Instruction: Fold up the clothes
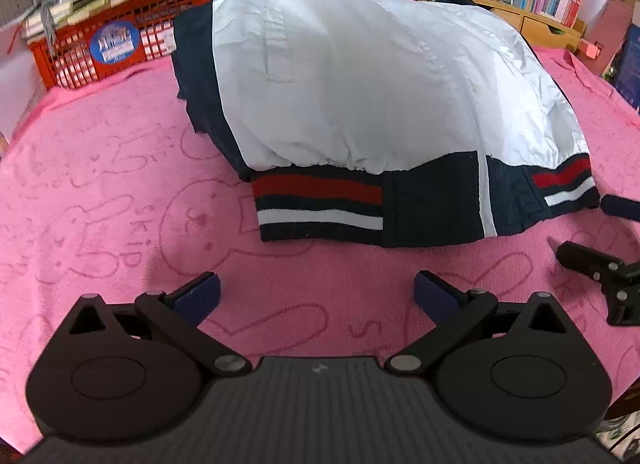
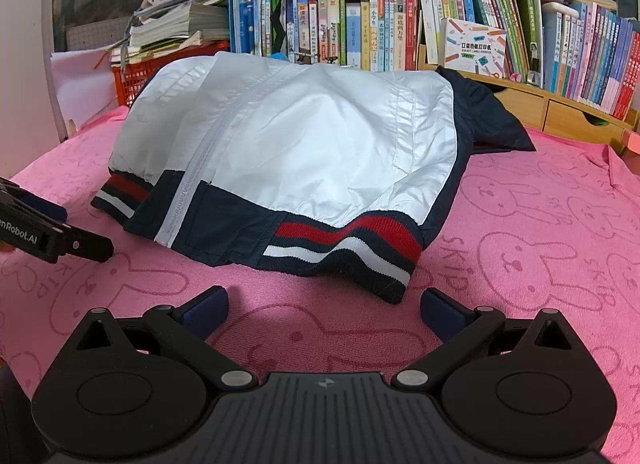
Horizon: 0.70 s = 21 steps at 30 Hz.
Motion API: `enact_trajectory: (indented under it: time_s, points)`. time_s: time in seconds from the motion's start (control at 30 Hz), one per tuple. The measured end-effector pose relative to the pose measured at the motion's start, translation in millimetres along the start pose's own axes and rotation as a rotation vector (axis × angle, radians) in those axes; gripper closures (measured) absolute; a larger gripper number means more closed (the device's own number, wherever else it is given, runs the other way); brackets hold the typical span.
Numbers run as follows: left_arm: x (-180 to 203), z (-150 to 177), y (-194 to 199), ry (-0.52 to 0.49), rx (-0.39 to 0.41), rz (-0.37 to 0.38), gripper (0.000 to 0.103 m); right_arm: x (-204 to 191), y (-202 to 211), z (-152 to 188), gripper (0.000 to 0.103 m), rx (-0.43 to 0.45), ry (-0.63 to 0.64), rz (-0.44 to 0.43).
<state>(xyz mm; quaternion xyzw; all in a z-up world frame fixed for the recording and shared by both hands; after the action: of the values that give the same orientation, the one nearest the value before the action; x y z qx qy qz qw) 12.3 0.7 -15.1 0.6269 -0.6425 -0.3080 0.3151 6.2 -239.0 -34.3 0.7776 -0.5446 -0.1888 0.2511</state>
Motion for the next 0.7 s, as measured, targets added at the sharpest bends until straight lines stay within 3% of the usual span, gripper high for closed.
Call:
enact_trajectory:
  time_s: [0.07, 0.17, 0.33, 0.7]
  points:
    - [-4, -2, 3, -0.009, 0.009, -0.003, 0.0, 0, 0, 0, 0.0, -0.001, -0.005, 0.008]
    - [-6, -1, 26, -0.029, 0.102, -0.024, 0.0, -1, 2, 0, 0.0, 0.001, -0.046, 0.015]
    - [13, -8, 35, -0.066, 0.118, -0.076, 0.0, -9, 22, 1, 0.0, 0.04, -0.014, 0.024]
    - [16, -6, 36, -0.081, 0.1, -0.069, 0.0, -15, 31, -4, 0.0, 0.047, 0.017, 0.061]
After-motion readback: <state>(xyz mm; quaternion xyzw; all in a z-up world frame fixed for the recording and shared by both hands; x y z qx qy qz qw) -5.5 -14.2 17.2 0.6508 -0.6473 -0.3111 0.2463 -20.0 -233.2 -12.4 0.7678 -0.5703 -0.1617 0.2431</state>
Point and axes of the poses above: each gripper's, at about its wrist camera, not at the fingertips, and y roughly against the way its jaws point, x to its right, z to its underside, the point moved 2 cm from there along -y, roughly the way its jaws point, and after that the axes turned 1 degree about z, right-handed, at the moved point
